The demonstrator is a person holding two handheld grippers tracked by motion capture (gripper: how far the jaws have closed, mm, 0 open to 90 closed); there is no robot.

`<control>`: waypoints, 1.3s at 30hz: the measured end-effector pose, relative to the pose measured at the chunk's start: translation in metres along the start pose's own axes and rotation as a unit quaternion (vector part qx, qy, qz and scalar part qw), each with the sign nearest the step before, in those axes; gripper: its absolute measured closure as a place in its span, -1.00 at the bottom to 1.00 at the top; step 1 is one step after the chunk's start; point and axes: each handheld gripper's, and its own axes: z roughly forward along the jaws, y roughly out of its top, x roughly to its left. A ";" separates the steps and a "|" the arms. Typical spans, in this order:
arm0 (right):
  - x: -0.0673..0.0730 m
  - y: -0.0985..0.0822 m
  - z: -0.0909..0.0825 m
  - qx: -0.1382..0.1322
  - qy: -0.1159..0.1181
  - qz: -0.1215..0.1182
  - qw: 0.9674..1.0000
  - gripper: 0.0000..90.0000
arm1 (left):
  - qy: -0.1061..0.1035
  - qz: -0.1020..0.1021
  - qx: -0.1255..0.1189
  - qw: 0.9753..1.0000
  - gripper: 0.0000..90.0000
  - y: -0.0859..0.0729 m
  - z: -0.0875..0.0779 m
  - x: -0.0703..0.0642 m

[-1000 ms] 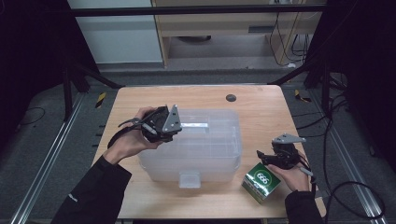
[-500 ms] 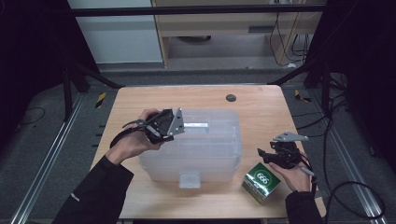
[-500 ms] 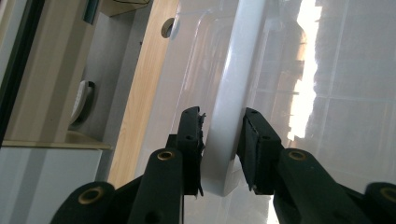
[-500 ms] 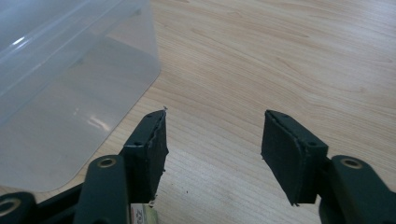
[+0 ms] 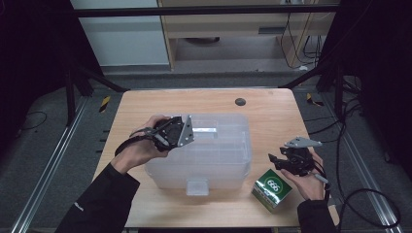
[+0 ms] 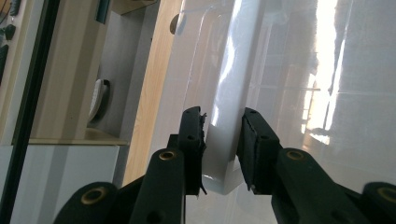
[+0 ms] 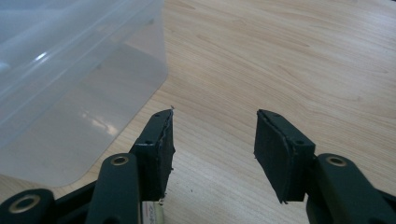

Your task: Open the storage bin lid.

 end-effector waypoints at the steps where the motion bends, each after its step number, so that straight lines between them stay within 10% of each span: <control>1: 0.001 0.000 -0.001 -0.002 -0.001 -0.001 1.000 0.06 | 0.000 0.000 0.000 1.000 0.59 0.000 0.000 0.000; 27: 0.010 0.007 -0.019 -0.029 0.106 0.002 0.994 0.98 | 0.015 -0.007 0.002 1.000 0.57 0.002 0.000 0.011; 39: 0.017 0.005 -0.021 -0.029 0.143 -0.002 0.989 1.00 | 0.034 -0.019 -0.001 0.999 0.54 0.003 0.002 0.021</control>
